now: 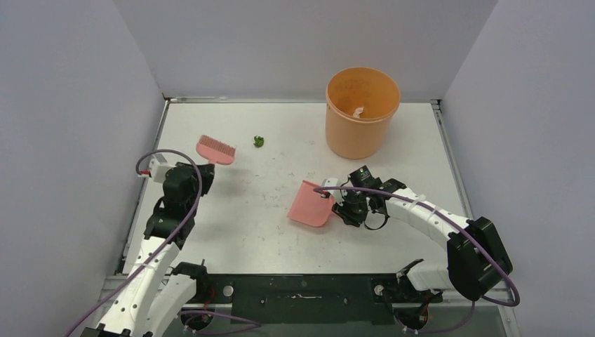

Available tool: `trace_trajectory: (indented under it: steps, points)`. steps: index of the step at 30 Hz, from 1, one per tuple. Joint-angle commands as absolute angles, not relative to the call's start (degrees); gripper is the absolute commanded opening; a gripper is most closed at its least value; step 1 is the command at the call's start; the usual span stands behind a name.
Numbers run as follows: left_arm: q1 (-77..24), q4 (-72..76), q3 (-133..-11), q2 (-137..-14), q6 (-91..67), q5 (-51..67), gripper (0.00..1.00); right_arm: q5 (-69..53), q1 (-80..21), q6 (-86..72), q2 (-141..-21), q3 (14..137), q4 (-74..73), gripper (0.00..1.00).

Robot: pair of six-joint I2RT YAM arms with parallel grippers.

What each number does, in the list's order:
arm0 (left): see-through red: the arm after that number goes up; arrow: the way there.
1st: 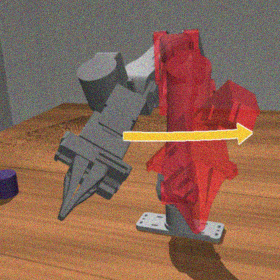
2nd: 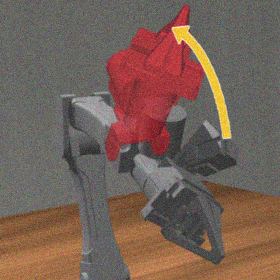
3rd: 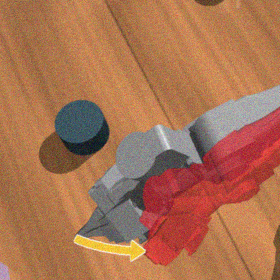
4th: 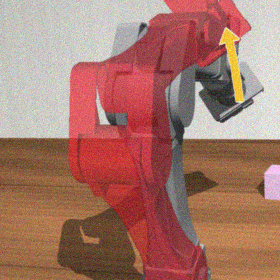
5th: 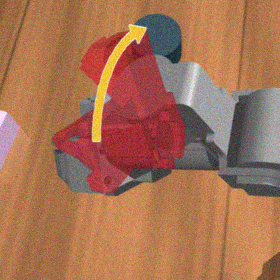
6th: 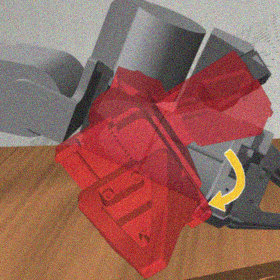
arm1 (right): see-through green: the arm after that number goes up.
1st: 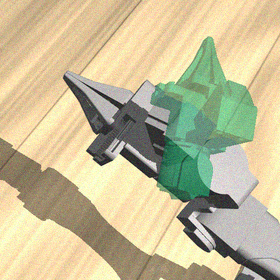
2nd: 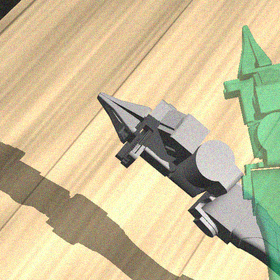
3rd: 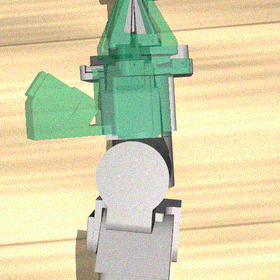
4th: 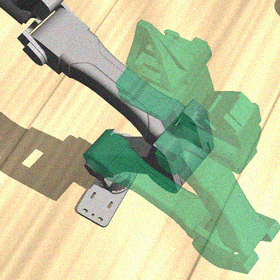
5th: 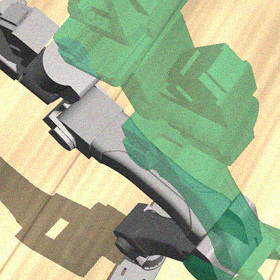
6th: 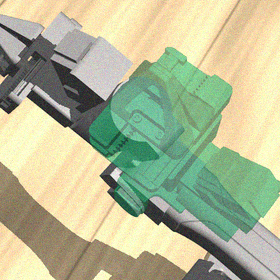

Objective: Sweep away the paper scraps from the table

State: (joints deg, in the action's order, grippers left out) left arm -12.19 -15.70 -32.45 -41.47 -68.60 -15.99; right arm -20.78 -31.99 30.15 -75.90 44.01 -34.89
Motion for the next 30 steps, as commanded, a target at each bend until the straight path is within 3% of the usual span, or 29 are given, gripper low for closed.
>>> trace_trajectory:
  steps: [1, 5, 11, 17, 24, 30]
  points:
    - [-11.2, -17.4, -42.3, -44.3, -61.6, -24.3, 0.00, -20.2, -32.4, 30.0, -74.2, 44.3, -32.9, 0.05]
    - [-8.4, -10.1, -44.2, -51.5, -65.2, -24.9, 0.00, -19.7, -32.3, 30.0, -74.3, 44.3, -32.8, 0.05]
    - [-1.5, 6.0, -44.0, -66.5, -78.2, -13.6, 0.00, -19.6, -31.6, 30.0, -74.3, 43.9, -32.6, 0.05]
    - [-0.8, 9.5, -46.2, -77.8, -80.1, -12.8, 0.00, -19.1, -31.1, 30.0, -74.9, 44.0, -32.6, 0.05]
    - [-0.3, 11.1, -42.9, -82.1, -77.1, -8.1, 0.00, -19.0, -30.7, 30.0, -74.9, 44.0, -32.8, 0.05]
    - [-0.3, 13.5, -32.7, -76.9, -78.1, -5.5, 0.00, -19.2, -30.7, 30.1, -74.9, 44.0, -32.9, 0.05]
